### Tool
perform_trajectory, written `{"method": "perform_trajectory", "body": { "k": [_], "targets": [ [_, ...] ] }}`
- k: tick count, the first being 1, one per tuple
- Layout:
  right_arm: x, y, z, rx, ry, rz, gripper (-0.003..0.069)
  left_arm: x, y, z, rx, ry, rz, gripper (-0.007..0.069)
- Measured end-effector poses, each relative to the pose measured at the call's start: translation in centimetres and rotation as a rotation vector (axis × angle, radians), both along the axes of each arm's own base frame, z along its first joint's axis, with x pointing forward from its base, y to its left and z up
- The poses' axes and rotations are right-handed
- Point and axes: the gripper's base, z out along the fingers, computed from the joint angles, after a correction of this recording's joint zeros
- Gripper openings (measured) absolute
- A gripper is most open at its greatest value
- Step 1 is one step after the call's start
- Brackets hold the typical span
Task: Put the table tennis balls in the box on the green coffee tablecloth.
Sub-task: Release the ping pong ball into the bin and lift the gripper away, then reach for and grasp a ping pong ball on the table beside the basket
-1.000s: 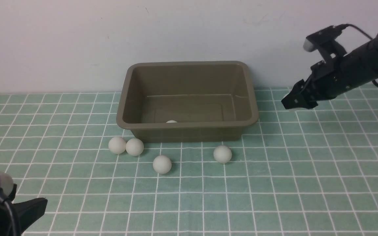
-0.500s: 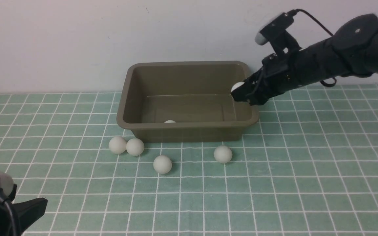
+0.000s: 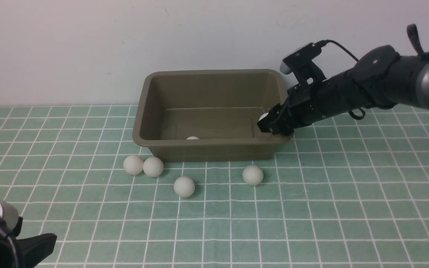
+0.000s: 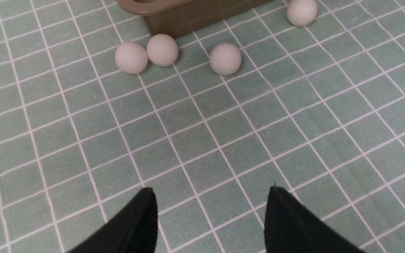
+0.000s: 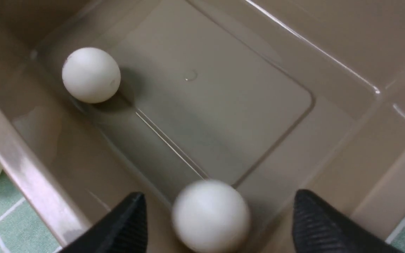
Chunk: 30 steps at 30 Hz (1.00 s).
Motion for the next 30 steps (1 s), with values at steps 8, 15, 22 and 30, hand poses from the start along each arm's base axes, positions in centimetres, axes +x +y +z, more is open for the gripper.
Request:
{"method": "perform_trajectory", "body": {
  "k": [8, 15, 22, 30],
  "targets": [
    [-1.0, -0.6, 4.8, -0.021, -0.138, 0.003, 0.0526, 0.0, 0.0, 0.0, -0.001, 0.000, 0.001, 0.0373],
    [-4.5, -1.6, 12.4, -0.004, -0.252, 0.009, 0.0507, 0.1, 0.0, 0.0, 0.000, -0.008, 0.006, 0.0373],
    [-8.7, -2.5, 16.6, 0.041, -0.160, -0.016, 0.0486, 0.2, 0.1, 0.2, 0.001, -0.024, 0.016, 0.0373],
    [-12.7, -3.5, 18.8, 0.003, -0.038, -0.010, 0.0474, 0.4, 0.3, 0.4, 0.003, -0.056, 0.037, 0.0373]
  ]
}}
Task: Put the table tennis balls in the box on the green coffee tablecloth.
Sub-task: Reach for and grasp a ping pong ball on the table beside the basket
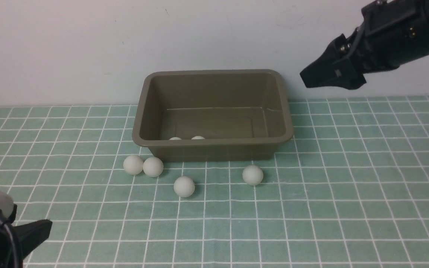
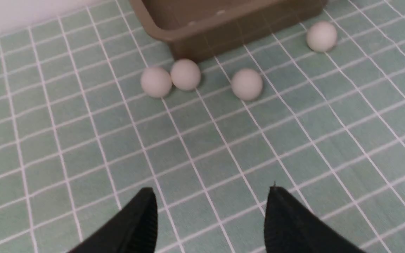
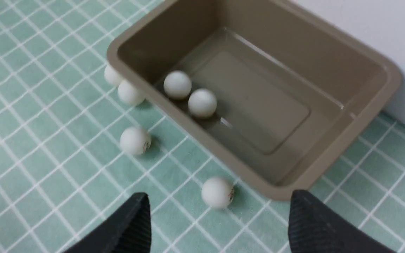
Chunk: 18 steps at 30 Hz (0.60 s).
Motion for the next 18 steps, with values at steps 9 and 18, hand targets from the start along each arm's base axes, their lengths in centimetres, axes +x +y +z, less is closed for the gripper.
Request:
{"method": "perform_trajectory", "body": {
  "k": [9, 18],
  "targets": [
    [-1.9, 0.0, 0.6, 0.008, 0.085, 0.054, 0.0474, 3.1, 0.8, -0.4, -0.032, -0.006, 0.089, 0.0373],
    [-2.9, 0.6, 0.9, 0.080, 0.143, 0.125, 0.0472, 11.6, 1.0, -4.1, -0.090, 0.237, -0.052, 0.0373]
  ]
}}
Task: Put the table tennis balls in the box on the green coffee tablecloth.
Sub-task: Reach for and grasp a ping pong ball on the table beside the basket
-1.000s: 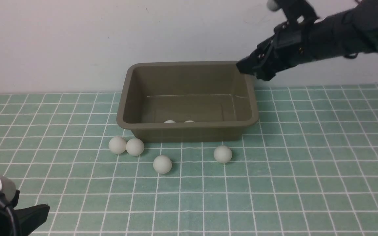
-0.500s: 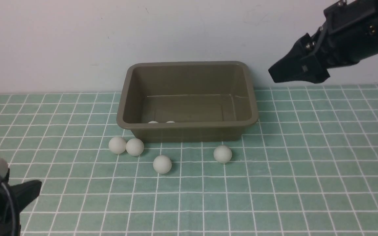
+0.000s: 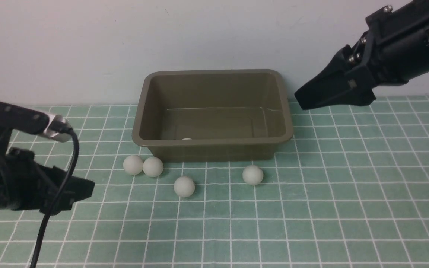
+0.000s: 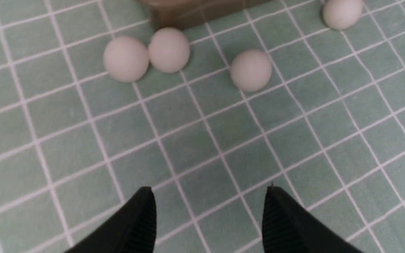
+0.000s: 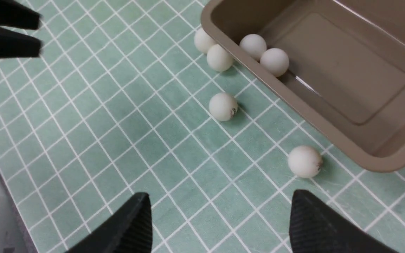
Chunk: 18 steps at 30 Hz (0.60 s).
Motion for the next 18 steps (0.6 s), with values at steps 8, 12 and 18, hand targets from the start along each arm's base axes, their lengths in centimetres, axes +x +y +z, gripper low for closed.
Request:
{"method": "perform_trajectory", "body": {
  "k": [8, 12, 18],
  "targets": [
    [0.0, 0.0, 0.0, 0.004, 0.002, 0.000, 0.0472, 6.9, 0.1, 1.3, 0.003, -0.056, -0.167, 0.0432],
    [0.0, 0.0, 0.0, 0.005, 0.005, -0.002, 0.0472, 10.3, 0.9, 0.8, 0.067, -0.025, -0.214, 0.0449],
    [0.0, 0.0, 0.0, 0.005, 0.004, -0.002, 0.0472, 13.2, 2.1, -0.6, 0.207, 0.010, -0.265, 0.0450]
  ]
}}
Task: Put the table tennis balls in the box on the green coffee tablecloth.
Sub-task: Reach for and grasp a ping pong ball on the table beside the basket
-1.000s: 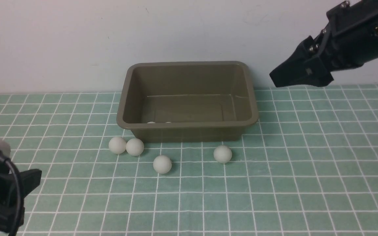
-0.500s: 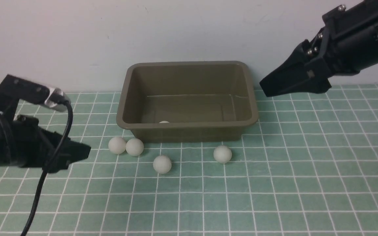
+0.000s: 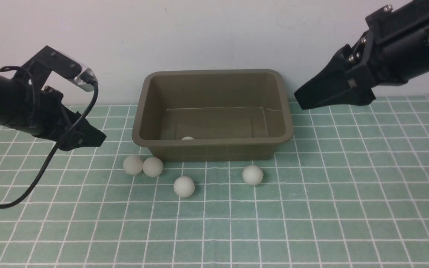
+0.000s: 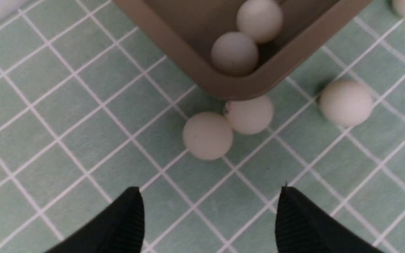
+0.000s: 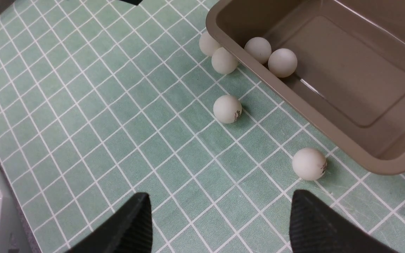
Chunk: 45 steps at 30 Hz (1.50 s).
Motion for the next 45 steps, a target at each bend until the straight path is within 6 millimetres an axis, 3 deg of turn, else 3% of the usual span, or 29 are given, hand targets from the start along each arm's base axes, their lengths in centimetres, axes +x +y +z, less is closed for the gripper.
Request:
{"method": "perform_trajectory", "body": {
  "k": [9, 22, 34, 39, 45],
  "targets": [
    [0.0, 0.0, 0.0, -0.004, -0.007, 0.007, 0.0472, 2.0, 0.6, -3.2, 0.087, 0.039, -0.088, 0.0450],
    [0.0, 0.0, 0.0, -0.004, -0.010, 0.010, 0.0472, 4.8, -0.1, -7.7, -0.039, -0.015, -0.121, 0.0450],
    [0.0, 0.0, 0.0, -0.005, -0.011, 0.012, 0.0472, 6.9, -0.2, -8.8, -0.103, -0.019, -0.127, 0.0450],
    [0.0, 0.0, 0.0, -0.006, -0.011, 0.013, 0.0472, 7.0, -0.5, -10.2, -0.144, 0.031, -0.146, 0.0450],
    [0.0, 0.0, 0.0, -0.007, -0.014, 0.015, 0.0472, 7.1, -0.5, -10.4, -0.148, 0.034, -0.143, 0.0450]
  ]
}}
